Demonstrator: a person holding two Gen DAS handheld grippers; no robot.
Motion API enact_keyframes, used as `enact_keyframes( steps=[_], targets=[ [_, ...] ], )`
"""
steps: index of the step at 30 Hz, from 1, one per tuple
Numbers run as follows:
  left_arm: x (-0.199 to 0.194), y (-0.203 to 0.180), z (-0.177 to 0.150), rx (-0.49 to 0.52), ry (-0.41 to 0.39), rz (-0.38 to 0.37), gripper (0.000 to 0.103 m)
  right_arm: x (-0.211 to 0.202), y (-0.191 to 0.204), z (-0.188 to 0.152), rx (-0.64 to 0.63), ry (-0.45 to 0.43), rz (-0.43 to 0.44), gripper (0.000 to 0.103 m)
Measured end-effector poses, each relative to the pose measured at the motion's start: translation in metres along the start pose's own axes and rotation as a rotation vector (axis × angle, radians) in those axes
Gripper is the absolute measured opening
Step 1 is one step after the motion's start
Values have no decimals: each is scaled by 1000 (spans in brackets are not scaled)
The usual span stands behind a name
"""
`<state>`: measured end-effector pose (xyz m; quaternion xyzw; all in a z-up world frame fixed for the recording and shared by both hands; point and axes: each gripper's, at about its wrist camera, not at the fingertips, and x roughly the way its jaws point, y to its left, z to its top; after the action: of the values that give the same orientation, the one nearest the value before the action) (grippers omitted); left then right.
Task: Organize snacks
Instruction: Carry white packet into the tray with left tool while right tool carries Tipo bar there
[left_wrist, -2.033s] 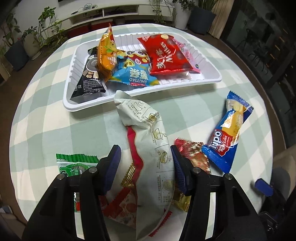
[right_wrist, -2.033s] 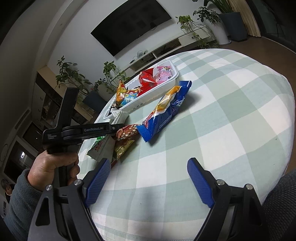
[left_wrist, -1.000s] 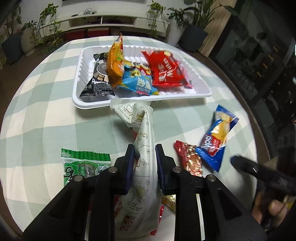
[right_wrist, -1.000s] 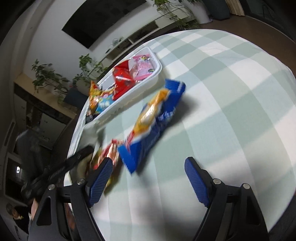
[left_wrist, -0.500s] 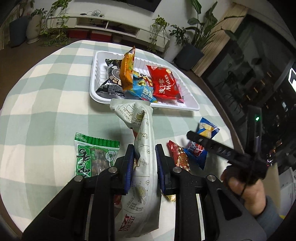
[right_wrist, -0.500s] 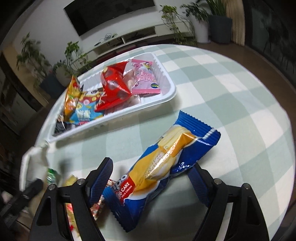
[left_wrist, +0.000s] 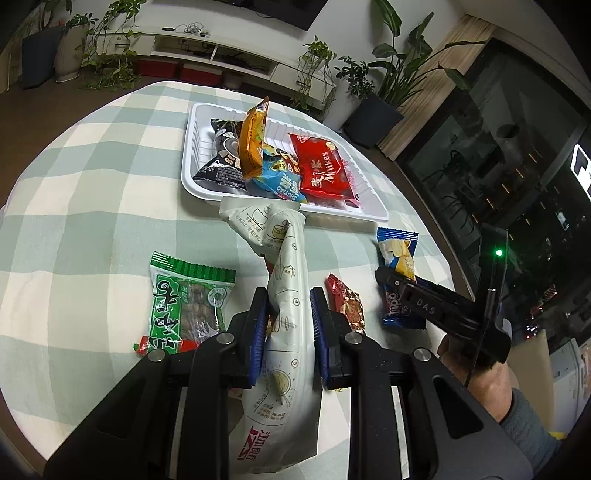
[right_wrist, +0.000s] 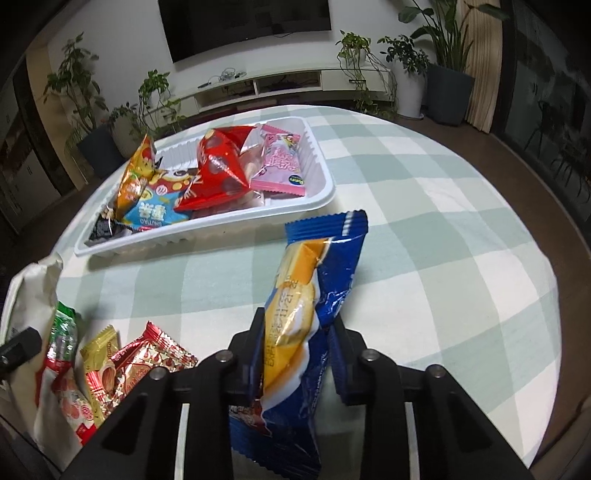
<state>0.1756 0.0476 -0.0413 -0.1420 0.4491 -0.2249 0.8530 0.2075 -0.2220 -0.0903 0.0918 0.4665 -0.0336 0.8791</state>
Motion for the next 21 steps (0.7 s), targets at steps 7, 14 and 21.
enact_keyframes(
  steps=[7, 14, 21],
  targets=[
    [1, 3, -6, -19, 6, -5, 21, -14, -10, -8, 47, -7, 57, 31],
    [1, 7, -14, -37, 9, -10, 21, -33, -23, -23, 79, -11, 95, 31],
    [1, 7, -23, -40, 14, -10, 21, -48, -23, -41, 67, -5, 129, 31]
  ],
)
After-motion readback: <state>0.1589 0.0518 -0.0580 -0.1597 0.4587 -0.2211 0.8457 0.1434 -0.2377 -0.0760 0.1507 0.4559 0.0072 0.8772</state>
